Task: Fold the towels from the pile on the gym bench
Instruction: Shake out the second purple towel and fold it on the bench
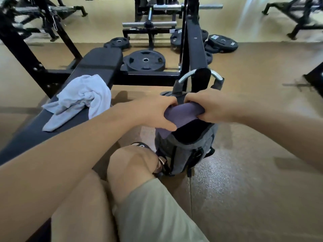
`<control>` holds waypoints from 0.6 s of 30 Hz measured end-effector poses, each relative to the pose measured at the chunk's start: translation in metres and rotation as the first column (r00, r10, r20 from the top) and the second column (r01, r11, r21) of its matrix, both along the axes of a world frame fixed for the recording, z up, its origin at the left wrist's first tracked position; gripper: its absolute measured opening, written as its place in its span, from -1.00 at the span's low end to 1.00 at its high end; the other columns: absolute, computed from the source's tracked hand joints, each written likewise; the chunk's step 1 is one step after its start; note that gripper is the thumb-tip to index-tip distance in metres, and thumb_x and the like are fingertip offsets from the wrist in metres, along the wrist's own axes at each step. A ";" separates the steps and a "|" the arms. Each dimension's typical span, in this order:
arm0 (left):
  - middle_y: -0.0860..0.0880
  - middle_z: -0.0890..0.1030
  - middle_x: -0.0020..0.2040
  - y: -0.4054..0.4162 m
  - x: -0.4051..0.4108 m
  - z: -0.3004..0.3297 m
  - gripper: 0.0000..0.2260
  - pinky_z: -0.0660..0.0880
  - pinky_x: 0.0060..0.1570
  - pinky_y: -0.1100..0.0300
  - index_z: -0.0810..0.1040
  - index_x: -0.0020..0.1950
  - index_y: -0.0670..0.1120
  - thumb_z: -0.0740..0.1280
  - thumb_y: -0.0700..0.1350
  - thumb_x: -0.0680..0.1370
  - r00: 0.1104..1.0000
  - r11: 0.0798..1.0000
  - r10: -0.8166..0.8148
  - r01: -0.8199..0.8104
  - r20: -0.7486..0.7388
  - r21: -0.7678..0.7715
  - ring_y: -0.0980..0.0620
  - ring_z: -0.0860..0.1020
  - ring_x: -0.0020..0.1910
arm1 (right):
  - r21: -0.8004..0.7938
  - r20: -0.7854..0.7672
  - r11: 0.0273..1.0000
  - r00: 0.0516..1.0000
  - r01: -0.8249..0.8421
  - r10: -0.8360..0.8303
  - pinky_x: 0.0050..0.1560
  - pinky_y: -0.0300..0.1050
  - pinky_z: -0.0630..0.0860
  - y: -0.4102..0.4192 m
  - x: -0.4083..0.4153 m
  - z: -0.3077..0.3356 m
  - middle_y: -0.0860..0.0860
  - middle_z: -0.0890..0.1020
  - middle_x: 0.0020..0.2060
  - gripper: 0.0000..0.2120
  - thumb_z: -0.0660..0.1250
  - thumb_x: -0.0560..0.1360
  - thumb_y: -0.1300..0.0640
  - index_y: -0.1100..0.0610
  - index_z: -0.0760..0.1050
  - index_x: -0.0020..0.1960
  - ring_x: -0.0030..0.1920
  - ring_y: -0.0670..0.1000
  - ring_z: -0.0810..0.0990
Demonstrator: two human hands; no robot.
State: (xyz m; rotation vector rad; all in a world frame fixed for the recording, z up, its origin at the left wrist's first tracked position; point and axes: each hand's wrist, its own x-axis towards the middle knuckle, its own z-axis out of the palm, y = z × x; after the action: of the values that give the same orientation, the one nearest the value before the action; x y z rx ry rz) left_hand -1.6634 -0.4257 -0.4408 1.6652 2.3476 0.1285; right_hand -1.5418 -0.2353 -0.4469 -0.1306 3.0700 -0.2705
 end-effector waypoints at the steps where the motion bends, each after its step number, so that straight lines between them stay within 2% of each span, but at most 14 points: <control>1: 0.05 0.50 -0.14 0.006 -0.003 -0.002 -0.64 0.43 -0.20 0.03 0.43 0.07 0.01 0.47 0.13 0.43 0.997 1.000 -0.019 0.019 -0.076 0.000 -0.03 0.48 -0.13 | 0.005 0.010 1.000 1.000 0.023 -0.023 -0.16 -0.02 0.41 0.004 -0.002 0.000 0.06 0.62 -0.07 -0.66 0.38 0.41 0.25 0.07 0.46 0.16 -0.06 0.11 0.56; 4: -0.01 0.47 -0.15 0.023 -0.015 -0.011 -0.73 0.42 -0.24 0.02 0.36 0.03 -0.04 0.39 0.04 0.50 0.963 0.995 -0.092 0.097 -0.254 0.007 -0.10 0.49 -0.15 | 0.068 0.017 0.995 0.997 0.078 -0.079 -0.07 0.05 0.49 0.009 -0.008 -0.004 0.05 0.59 -0.03 -0.65 0.39 0.40 0.21 0.07 0.44 0.16 -0.01 0.13 0.56; 8: -0.09 0.59 -0.02 0.043 -0.031 -0.021 -0.71 0.54 -0.12 -0.07 0.40 0.18 -0.09 0.35 -0.03 0.53 0.946 0.984 -0.154 0.174 -0.287 0.047 -0.18 0.58 -0.07 | 0.191 -0.180 0.976 0.981 0.104 -0.069 -0.14 0.07 0.48 0.004 -0.015 -0.025 0.07 0.59 -0.09 -0.44 0.44 0.33 0.13 0.18 0.37 0.29 -0.09 0.19 0.56; 10: -0.10 0.60 0.01 0.049 -0.036 -0.029 -0.68 0.54 -0.09 -0.08 0.41 0.22 -0.11 0.36 -0.05 0.52 0.932 0.977 -0.188 0.210 -0.310 0.038 -0.19 0.59 -0.01 | 0.150 -0.202 0.975 0.970 0.165 -0.133 -0.15 0.09 0.55 0.004 -0.020 -0.038 0.09 0.64 -0.07 -0.48 0.42 0.37 0.13 0.18 0.39 0.29 -0.08 0.23 0.62; 13: -0.12 0.59 0.15 0.049 -0.032 -0.049 -0.61 0.55 -0.03 -0.07 0.38 0.32 -0.13 0.35 -0.05 0.55 0.914 0.968 -0.252 0.240 -0.320 -0.077 -0.19 0.61 0.08 | 0.214 -0.169 0.968 0.981 0.134 -0.099 -0.28 0.10 0.60 0.005 -0.023 -0.064 0.10 0.66 -0.13 -0.69 0.42 0.35 0.20 0.17 0.48 0.08 -0.14 0.25 0.67; 15: -0.10 0.57 0.22 0.047 -0.027 -0.068 -0.55 0.51 -0.09 0.00 0.29 0.44 -0.12 0.32 -0.09 0.59 0.888 0.954 -0.293 0.246 -0.354 -0.174 -0.17 0.62 0.11 | 0.264 -0.116 0.960 0.991 0.091 -0.062 -0.39 0.02 0.57 0.007 -0.021 -0.081 0.08 0.66 -0.22 -0.67 0.46 0.27 0.25 0.16 0.53 0.02 -0.23 0.21 0.68; 16: -0.09 0.56 0.23 0.046 -0.027 -0.077 -0.55 0.46 -0.14 0.03 0.26 0.48 -0.12 0.28 -0.13 0.61 0.870 0.946 -0.315 0.253 -0.379 -0.204 -0.16 0.62 0.11 | 0.275 -0.087 0.958 0.994 0.083 -0.061 -0.38 0.00 0.55 0.006 -0.020 -0.089 0.06 0.66 -0.22 -0.66 0.47 0.28 0.24 0.14 0.53 0.03 -0.22 0.19 0.68; 18: -0.07 0.56 0.24 0.046 -0.030 -0.089 -0.55 0.38 -0.17 0.04 0.23 0.51 -0.11 0.24 -0.20 0.64 0.842 0.935 -0.337 0.249 -0.422 -0.251 -0.15 0.62 0.13 | 0.264 -0.021 0.960 0.996 0.088 -0.086 -0.22 0.03 0.57 -0.002 -0.023 -0.096 0.04 0.67 -0.10 -0.67 0.41 0.39 0.21 0.11 0.51 0.15 -0.07 0.18 0.68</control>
State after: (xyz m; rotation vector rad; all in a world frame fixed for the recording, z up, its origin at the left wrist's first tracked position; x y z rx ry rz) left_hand -1.6935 -0.3796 -0.5300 2.1115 2.2656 -0.5945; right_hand -1.5643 -0.2368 -0.5433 0.0157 3.0874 0.1396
